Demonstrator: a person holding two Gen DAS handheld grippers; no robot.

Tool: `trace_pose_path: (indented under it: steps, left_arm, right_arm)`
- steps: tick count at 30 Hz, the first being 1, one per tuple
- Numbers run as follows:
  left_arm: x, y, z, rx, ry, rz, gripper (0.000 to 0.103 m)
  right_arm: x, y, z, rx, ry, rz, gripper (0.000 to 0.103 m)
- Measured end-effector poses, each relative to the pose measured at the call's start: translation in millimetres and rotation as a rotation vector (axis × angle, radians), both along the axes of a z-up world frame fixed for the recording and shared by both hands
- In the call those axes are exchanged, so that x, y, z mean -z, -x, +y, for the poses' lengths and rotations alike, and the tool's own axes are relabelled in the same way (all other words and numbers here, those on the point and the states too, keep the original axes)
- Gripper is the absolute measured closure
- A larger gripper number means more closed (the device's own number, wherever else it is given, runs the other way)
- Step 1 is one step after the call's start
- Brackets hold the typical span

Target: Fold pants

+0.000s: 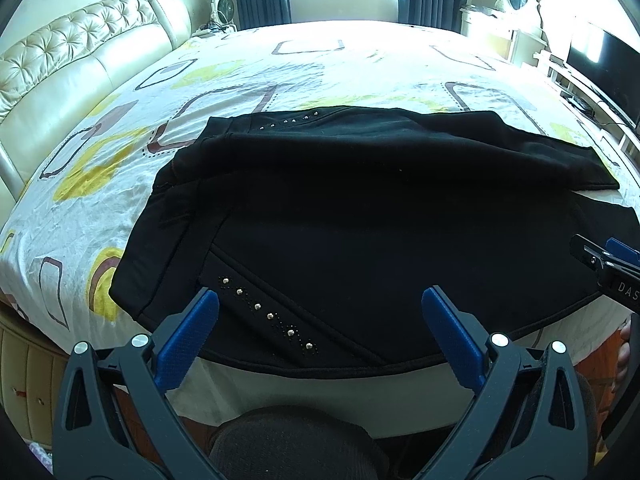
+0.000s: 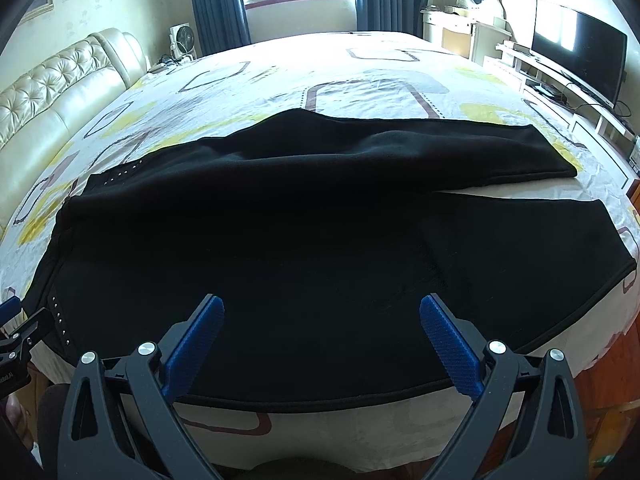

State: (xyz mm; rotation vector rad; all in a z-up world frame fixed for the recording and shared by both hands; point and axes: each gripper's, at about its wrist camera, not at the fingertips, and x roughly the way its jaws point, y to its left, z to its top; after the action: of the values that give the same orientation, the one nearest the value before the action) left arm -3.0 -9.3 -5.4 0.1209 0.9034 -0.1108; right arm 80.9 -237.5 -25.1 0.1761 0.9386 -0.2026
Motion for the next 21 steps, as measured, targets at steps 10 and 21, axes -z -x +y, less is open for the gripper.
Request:
trace_pose_path:
  steps: [10, 21]
  left_arm:
    - [0.4, -1.8, 0.1, 0.002, -0.001, 0.008, 0.002]
    - [1.3, -1.6, 0.2, 0.001, 0.000, 0.010, 0.002]
  right_arm:
    - [2.7, -0.6, -1.7, -0.001, -0.009, 0.008, 0.005]
    - [4.2, -1.6, -0.1, -0.005, -0.011, 0.014, 0.005]
